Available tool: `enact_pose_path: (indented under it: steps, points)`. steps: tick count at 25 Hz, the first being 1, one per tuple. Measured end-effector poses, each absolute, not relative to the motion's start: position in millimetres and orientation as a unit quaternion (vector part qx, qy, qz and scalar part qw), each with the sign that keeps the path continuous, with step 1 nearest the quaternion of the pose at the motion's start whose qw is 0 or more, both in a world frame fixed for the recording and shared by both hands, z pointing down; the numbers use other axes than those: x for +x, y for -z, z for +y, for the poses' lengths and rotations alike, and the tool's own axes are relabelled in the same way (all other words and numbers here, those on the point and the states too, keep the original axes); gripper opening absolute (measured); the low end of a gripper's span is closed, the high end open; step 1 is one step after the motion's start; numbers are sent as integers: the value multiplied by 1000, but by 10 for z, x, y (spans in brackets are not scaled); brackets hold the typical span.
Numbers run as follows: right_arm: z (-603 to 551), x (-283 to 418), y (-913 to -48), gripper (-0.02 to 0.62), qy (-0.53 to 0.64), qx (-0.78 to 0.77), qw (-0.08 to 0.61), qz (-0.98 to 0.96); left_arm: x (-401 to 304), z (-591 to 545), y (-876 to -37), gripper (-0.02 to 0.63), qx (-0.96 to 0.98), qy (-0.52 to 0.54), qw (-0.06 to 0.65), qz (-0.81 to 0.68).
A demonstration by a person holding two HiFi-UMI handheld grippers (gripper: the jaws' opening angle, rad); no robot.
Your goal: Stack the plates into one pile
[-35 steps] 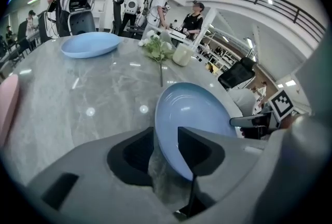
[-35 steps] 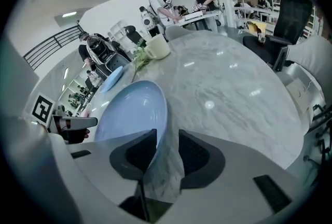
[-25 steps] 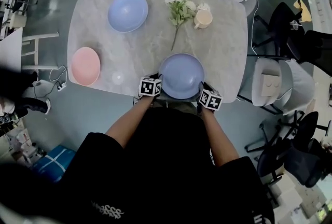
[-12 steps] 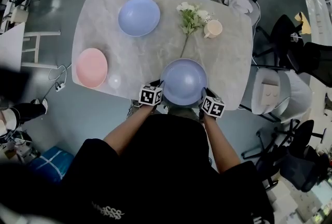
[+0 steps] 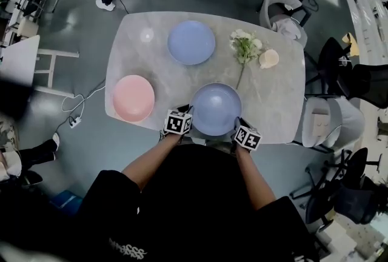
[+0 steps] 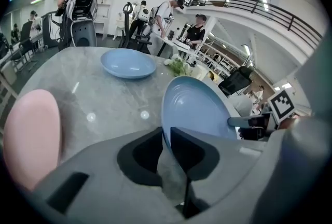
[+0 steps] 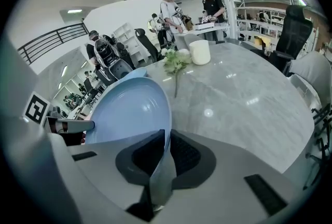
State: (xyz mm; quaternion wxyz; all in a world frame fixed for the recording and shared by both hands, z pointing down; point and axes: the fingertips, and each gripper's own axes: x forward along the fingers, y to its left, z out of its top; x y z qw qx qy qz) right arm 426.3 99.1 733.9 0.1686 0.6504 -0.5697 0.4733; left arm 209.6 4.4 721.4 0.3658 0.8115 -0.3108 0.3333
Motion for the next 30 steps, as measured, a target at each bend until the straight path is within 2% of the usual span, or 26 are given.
enact_pose_path:
  steps: [6,11,30]
  points:
    - [697,3594,-7206,37,-465,663,162,-564,1414,-255,-7084,57,814,-307,376,-318]
    - [445,3206,-7086,32,-458,686,146,-546,1031,-542,-6922,55,831,-293,353,-315]
    - [-800,3033,-7013,31,-461,667,124,-571,795,-1664,-6952,51,808,-290,373,-352]
